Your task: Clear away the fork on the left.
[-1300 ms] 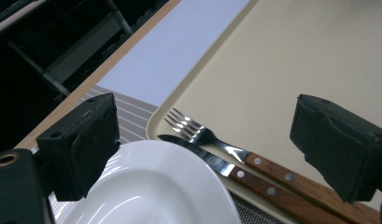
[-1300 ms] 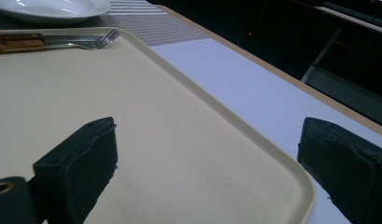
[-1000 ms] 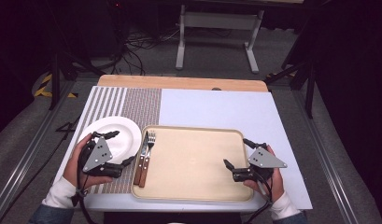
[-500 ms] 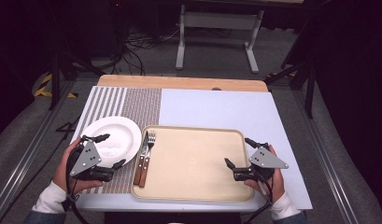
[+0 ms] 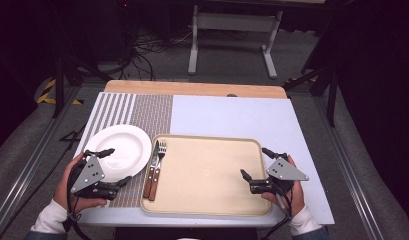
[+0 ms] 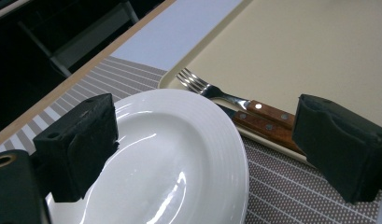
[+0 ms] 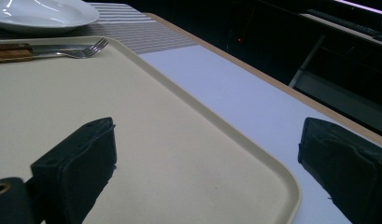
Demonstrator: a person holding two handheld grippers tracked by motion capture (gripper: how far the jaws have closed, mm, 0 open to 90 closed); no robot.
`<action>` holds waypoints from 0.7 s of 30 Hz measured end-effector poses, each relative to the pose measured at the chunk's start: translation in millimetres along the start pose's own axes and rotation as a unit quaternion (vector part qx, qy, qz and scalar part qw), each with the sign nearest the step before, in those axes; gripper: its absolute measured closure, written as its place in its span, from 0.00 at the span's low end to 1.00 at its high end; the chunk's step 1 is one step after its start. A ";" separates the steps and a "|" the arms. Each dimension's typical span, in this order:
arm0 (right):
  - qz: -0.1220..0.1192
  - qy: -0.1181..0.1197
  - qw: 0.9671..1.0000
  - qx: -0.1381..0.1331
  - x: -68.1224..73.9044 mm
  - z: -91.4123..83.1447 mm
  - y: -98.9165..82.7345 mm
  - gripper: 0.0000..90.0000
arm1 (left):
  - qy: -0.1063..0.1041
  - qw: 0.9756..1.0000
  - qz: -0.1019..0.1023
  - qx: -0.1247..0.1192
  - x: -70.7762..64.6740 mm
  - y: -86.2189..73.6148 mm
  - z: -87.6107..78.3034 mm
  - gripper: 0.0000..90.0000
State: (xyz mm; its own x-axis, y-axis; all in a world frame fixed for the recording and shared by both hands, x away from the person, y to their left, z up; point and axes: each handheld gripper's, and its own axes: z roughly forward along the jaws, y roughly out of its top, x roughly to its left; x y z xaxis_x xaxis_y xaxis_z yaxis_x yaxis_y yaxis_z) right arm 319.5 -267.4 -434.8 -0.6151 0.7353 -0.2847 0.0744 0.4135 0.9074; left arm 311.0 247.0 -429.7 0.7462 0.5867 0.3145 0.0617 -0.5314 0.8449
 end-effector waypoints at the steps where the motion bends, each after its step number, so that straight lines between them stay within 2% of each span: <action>1: 0.000 0.000 1.000 0.000 -0.1 0.1 -0.1 0.06 | 0.000 1.000 -0.004 0.000 0.0 -1.9 -0.1 0.09; 10: 0.000 0.003 1.000 0.001 -0.4 1.6 -0.6 0.06 | -0.001 1.000 -0.016 0.006 1.1 -18.3 -1.4 0.06; 15: 0.000 0.004 1.000 0.001 -1.0 2.5 -0.8 0.06 | 0.000 1.000 -0.011 0.019 -1.1 -29.2 -0.9 0.06; 21: 0.001 0.004 1.000 0.000 -1.1 2.9 -1.5 0.06 | 0.007 1.000 -0.009 0.017 -1.2 -33.3 -3.1 0.06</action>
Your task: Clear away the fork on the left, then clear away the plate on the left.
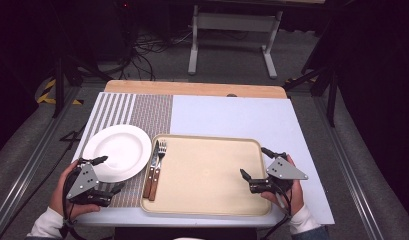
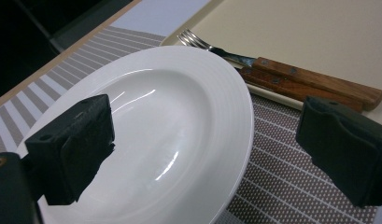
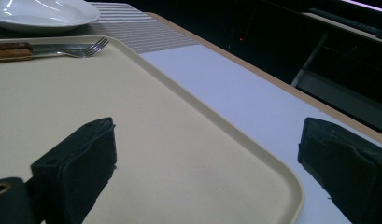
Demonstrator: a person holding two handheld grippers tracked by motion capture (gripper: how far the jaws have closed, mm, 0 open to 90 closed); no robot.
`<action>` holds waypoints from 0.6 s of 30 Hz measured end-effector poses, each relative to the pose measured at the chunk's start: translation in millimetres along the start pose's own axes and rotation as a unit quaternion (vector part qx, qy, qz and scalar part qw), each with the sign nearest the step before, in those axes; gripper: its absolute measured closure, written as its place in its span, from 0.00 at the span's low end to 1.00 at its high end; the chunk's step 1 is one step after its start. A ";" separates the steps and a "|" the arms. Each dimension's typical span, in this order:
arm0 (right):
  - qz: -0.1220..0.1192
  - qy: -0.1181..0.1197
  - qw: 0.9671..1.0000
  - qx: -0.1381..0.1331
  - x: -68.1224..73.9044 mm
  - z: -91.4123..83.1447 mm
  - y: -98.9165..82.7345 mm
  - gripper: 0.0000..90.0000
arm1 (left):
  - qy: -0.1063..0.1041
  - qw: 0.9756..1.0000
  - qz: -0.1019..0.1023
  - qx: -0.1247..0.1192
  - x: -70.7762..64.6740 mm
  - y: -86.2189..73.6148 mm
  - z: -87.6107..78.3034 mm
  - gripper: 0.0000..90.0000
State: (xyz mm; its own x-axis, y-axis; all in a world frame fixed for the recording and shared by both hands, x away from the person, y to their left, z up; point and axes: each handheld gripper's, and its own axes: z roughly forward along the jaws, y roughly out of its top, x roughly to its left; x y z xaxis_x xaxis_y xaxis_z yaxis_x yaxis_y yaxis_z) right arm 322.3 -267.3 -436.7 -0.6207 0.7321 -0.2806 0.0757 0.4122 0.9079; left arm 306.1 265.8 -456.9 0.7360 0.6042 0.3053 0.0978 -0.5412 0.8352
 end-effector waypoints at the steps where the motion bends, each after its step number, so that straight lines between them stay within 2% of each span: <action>1: 0.000 0.000 1.000 0.001 0.1 0.1 0.0 0.06 | 0.001 1.000 0.002 0.000 0.0 -0.5 -1.0 0.06; 7: -0.001 0.003 1.000 0.002 1.0 0.8 -0.1 0.06 | 0.004 1.000 0.002 0.007 2.2 -6.9 -4.2 0.06; 9: -0.003 0.003 1.000 0.002 0.3 1.7 -0.3 0.06 | 0.003 1.000 -0.004 0.006 4.2 -9.1 -5.0 0.06; 18: -0.006 0.004 1.000 0.004 3.5 1.6 -0.1 0.06 | 0.015 0.999 0.013 0.032 8.0 -20.7 -6.5 0.10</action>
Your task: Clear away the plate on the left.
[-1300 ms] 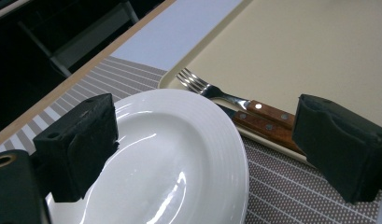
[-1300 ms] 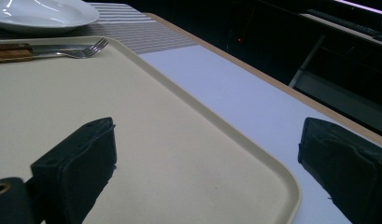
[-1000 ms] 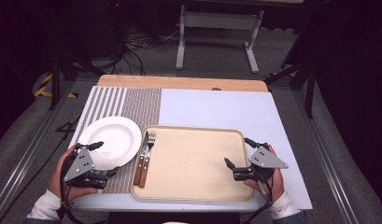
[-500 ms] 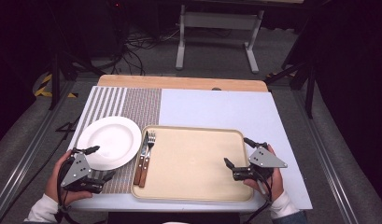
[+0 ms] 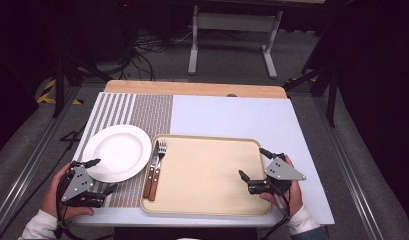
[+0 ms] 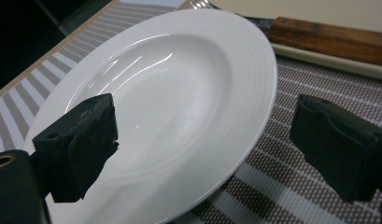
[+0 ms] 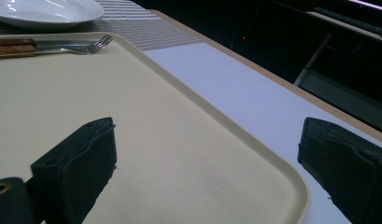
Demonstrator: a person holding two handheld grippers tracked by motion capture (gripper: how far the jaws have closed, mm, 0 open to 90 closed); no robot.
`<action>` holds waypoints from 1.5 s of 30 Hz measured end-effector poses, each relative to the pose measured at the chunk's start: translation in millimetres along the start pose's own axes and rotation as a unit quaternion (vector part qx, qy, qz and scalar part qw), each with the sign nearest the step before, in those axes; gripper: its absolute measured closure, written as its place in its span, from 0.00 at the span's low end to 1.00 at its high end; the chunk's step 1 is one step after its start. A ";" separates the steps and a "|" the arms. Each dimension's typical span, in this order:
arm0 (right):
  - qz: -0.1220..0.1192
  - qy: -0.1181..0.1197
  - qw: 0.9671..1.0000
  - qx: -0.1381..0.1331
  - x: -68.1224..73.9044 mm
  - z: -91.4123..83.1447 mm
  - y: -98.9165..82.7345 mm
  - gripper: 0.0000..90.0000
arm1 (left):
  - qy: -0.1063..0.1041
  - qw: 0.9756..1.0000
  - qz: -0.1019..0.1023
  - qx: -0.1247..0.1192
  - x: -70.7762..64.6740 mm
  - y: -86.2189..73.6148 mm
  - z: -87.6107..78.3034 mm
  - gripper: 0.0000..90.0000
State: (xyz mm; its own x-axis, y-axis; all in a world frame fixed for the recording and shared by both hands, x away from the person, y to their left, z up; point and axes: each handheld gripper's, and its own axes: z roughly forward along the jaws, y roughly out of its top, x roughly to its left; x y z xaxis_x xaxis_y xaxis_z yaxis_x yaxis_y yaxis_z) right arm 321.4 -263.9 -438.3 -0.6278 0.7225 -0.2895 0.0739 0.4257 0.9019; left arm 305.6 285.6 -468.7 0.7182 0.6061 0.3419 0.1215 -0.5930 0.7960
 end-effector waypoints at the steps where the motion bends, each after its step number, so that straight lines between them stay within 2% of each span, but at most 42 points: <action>1: 0.000 0.000 1.000 0.000 0.1 -0.2 -0.2 0.06 | 0.000 1.000 0.003 0.003 0.9 -1.0 0.0 0.10; 5: -0.001 -0.002 1.000 0.001 0.7 -1.0 -0.6 0.06 | 0.008 1.000 0.019 0.024 4.0 -7.4 0.0 0.14; 8: -0.003 -0.001 1.000 0.003 2.2 -1.9 -0.7 0.06 | 0.014 0.999 0.020 0.034 7.5 -12.6 -0.8 0.14; 12: -0.001 -0.003 1.000 0.004 1.8 -2.7 -1.7 0.06 | 0.023 0.998 0.037 0.052 9.5 -17.0 2.7 0.15; 14: -0.003 -0.004 1.000 0.002 2.3 -3.2 -1.6 0.06 | 0.035 0.995 0.060 0.068 9.3 -18.1 6.3 0.16; 15: -0.002 -0.003 1.000 0.003 2.5 -3.1 -1.7 0.06 | 0.034 0.995 0.063 0.071 9.9 -18.2 7.7 0.16; 19: -0.004 -0.002 1.000 0.007 3.6 -1.5 -2.3 0.06 | 0.045 0.992 0.086 0.075 11.6 -16.2 13.6 0.17; 21: -0.006 -0.002 1.000 0.008 4.3 -1.0 -2.4 0.06 | 0.059 0.989 0.107 0.078 11.0 -14.7 15.5 0.18; 25: -0.007 0.000 1.000 0.013 5.4 0.5 -2.9 0.06 | 0.071 0.987 0.124 0.076 11.4 -13.8 20.6 0.22; 27: -0.009 0.002 1.000 0.012 5.9 0.4 -2.8 0.06 | 0.081 0.984 0.139 0.079 9.7 -12.2 22.5 0.23; 31: -0.008 0.002 1.000 0.013 5.8 0.6 -3.0 0.06 | 0.088 0.976 0.175 0.091 4.9 -8.6 24.7 0.29; 34: -0.011 0.003 1.000 0.015 6.7 1.2 -2.9 0.06 | 0.089 0.970 0.201 0.100 0.4 -6.6 26.4 0.39; 35: -0.012 0.004 1.000 0.016 6.6 1.4 -3.0 0.06 | 0.088 0.967 0.212 0.105 -0.8 -5.7 27.0 0.42; 36: -0.012 0.004 1.000 0.017 6.7 1.5 -3.1 0.07 | 0.086 0.966 0.218 0.108 -2.0 -5.5 27.8 0.47; 38: -0.012 0.004 1.000 0.017 6.9 1.5 -2.9 0.07 | 0.086 0.961 0.237 0.116 -5.2 -4.3 29.8 0.55; 39: -0.012 0.004 1.000 0.018 6.9 1.5 -2.8 0.07 | 0.085 0.957 0.248 0.120 -6.9 -3.8 31.4 0.61; 40: -0.012 0.004 1.000 0.017 7.0 1.4 -2.7 0.07 | 0.091 0.951 0.268 0.127 -9.3 -2.8 33.1 0.64; 42: -0.012 0.004 1.000 0.018 7.2 1.5 -2.7 0.07 | 0.092 0.942 0.292 0.139 -12.9 -2.1 36.4 0.74; 44: -0.013 0.006 1.000 0.019 7.5 2.0 -2.8 0.07 | 0.101 0.935 0.310 0.143 -16.0 -2.5 39.9 0.81; 45: -0.014 0.006 1.000 0.020 7.7 2.4 -3.1 0.07 | 0.102 0.932 0.317 0.142 -16.1 -1.7 41.1 0.82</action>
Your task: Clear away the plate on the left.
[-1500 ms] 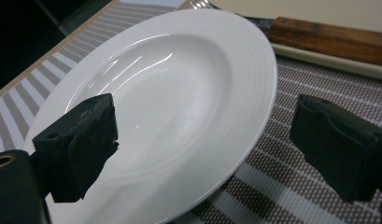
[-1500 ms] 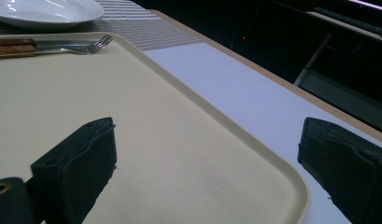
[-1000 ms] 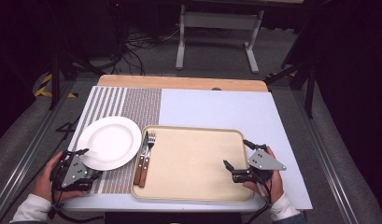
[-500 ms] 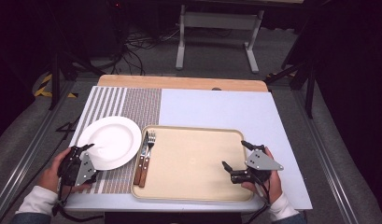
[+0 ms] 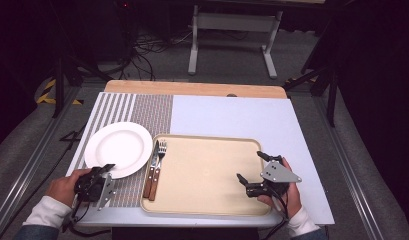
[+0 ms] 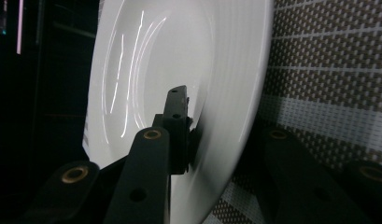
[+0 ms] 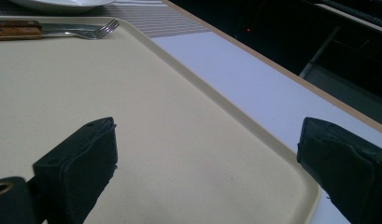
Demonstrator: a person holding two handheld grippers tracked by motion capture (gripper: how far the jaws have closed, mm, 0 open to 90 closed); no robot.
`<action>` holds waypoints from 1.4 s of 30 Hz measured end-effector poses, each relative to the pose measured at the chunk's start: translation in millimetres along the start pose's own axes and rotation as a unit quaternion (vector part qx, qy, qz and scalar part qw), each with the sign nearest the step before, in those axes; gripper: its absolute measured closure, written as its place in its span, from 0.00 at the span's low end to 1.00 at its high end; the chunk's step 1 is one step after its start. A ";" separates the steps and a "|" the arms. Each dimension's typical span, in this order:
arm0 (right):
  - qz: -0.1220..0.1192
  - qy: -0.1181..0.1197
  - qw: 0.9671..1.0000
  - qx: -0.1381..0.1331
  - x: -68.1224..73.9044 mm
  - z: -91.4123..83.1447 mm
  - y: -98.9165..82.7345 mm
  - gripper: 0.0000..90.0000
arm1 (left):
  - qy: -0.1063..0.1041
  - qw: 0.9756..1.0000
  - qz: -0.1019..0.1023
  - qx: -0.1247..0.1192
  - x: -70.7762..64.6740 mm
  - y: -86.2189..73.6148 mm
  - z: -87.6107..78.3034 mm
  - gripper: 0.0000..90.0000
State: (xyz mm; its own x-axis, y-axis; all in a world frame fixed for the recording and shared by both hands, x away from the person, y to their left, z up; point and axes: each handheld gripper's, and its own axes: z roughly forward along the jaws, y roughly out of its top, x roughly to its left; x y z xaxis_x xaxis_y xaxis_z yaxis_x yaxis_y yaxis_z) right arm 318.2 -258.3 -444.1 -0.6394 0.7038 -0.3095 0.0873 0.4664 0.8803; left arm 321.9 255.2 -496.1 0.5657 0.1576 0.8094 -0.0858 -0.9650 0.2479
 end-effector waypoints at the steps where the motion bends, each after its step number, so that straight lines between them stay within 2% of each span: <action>1: 0.000 0.000 1.000 0.001 0.1 0.3 -0.2 0.07 | 0.001 1.000 0.002 0.005 -0.4 0.8 0.4 0.83; 7: 0.002 0.002 1.000 0.004 -0.1 1.2 -1.1 0.07 | 0.021 0.999 0.040 0.016 -1.7 11.4 7.2 0.88; 11: 0.000 0.003 1.000 0.006 0.4 1.7 -1.2 0.07 | 0.022 0.999 0.029 0.019 3.5 18.6 13.1 0.91; 15: 0.000 0.004 1.000 0.009 0.0 2.9 -2.4 0.07 | 0.020 0.998 0.046 0.039 4.6 25.6 18.1 0.91; 20: 0.000 0.003 1.000 0.009 -0.3 3.1 -2.4 0.08 | 0.021 0.998 0.038 0.045 6.6 28.0 18.5 0.91; 26: 0.001 0.000 1.000 0.008 -0.5 2.7 -2.0 0.08 | 0.040 0.998 0.025 0.043 13.5 31.3 13.8 0.91; 33: 0.001 -0.002 1.000 0.008 -1.2 1.8 -2.0 0.08 | 0.067 0.997 0.010 0.030 22.6 41.4 6.1 0.91; 42: 0.001 -0.005 1.000 0.007 -2.1 1.3 -2.0 0.08 | 0.078 0.997 0.014 0.001 29.8 61.4 -1.8 0.91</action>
State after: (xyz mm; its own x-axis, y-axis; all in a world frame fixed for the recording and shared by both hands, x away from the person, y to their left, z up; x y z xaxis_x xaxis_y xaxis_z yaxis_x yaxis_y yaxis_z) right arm 320.4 -260.0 -445.7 -0.6319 0.7095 -0.3119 0.0990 0.4730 0.8755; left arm 332.1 201.0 -455.9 0.4287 0.1603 0.8891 -0.0983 -0.9700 0.2223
